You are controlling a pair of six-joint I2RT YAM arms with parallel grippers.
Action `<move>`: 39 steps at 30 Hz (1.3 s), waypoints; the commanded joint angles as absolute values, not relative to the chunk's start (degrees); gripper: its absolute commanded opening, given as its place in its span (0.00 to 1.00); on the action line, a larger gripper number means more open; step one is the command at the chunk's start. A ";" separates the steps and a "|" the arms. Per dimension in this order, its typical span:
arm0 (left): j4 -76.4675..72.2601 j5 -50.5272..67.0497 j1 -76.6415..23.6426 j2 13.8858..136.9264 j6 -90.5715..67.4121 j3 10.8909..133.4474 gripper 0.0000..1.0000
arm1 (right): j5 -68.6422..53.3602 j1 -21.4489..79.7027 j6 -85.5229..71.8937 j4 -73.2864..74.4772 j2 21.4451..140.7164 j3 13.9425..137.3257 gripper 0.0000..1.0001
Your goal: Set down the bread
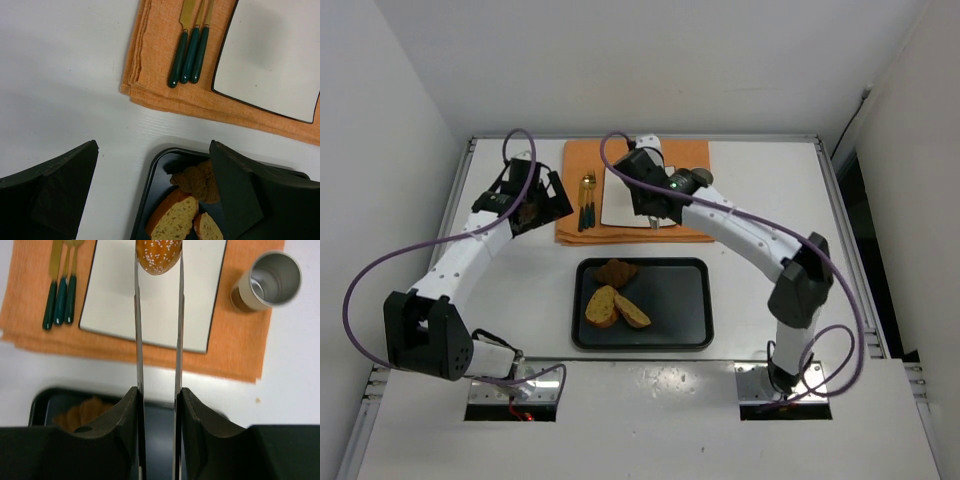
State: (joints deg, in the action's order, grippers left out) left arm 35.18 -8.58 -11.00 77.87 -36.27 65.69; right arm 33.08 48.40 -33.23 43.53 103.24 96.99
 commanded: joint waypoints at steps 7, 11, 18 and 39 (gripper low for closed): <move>35.42 -7.90 -9.50 73.92 -36.47 65.21 1.00 | 26.02 42.28 -28.04 33.32 118.03 108.19 0.31; 36.04 -7.91 -8.35 73.39 -35.95 65.21 1.00 | 22.68 40.96 -28.04 32.08 122.42 110.04 0.32; 36.04 -7.91 -7.73 72.86 -35.42 65.21 1.00 | 21.53 40.25 -28.04 31.21 122.36 110.13 0.56; 36.56 -8.61 -7.73 72.33 -34.89 66.27 1.00 | 11.88 49.03 -32.51 38.84 78.50 70.94 0.48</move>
